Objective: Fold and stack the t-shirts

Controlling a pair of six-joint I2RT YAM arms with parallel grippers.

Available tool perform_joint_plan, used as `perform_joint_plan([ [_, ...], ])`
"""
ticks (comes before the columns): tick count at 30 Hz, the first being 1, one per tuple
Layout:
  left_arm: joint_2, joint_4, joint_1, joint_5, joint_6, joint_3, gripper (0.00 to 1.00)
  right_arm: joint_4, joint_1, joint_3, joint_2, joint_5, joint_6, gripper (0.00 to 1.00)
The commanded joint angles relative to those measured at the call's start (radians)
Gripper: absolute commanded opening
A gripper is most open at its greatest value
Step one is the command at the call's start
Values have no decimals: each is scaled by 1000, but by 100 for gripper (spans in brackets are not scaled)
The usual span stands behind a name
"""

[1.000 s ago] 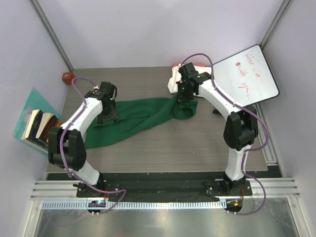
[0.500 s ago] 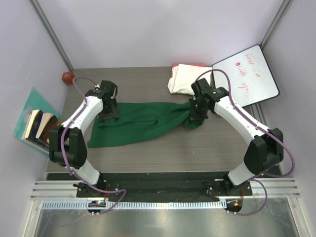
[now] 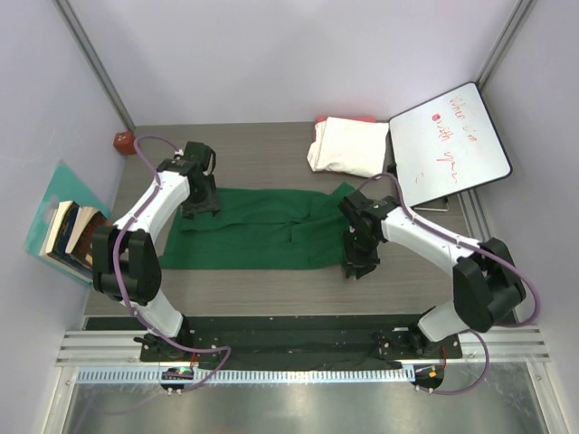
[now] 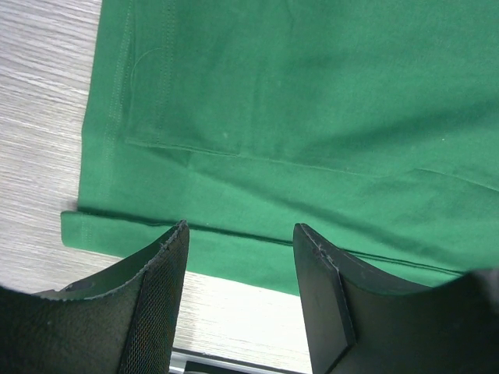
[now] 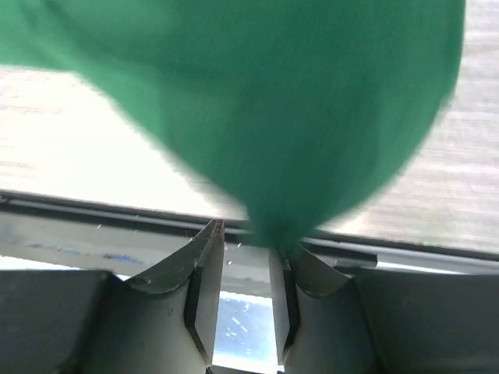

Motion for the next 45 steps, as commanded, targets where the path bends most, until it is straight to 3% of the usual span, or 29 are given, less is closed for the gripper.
perform_joint_plan([
  [1,5,10,-3,23,16,36,57,-41,13,12,-126,31,74,35],
  [8,11,16,-3,25,17,24,57,-173,13,180,-232,213,85,36],
  [9,13,19,-3,26,16,24,57,-167,13,194,-235,245,81,38],
  [10,13,21,-3,31,16,24,57,-158,13,202,-230,314,71,46],
  [13,16,18,-3,32,17,26,56,-75,-4,193,-182,368,29,47],
  [19,2,-1,-3,-1,32,21,56,55,-78,182,-16,346,-16,47],
  [27,10,5,-3,-4,32,3,56,84,-203,177,50,206,-27,48],
  [35,23,10,-3,-3,34,7,56,121,-202,108,44,20,-62,45],
  [45,39,7,-3,-6,37,24,56,55,-158,-11,53,36,-85,40],
])
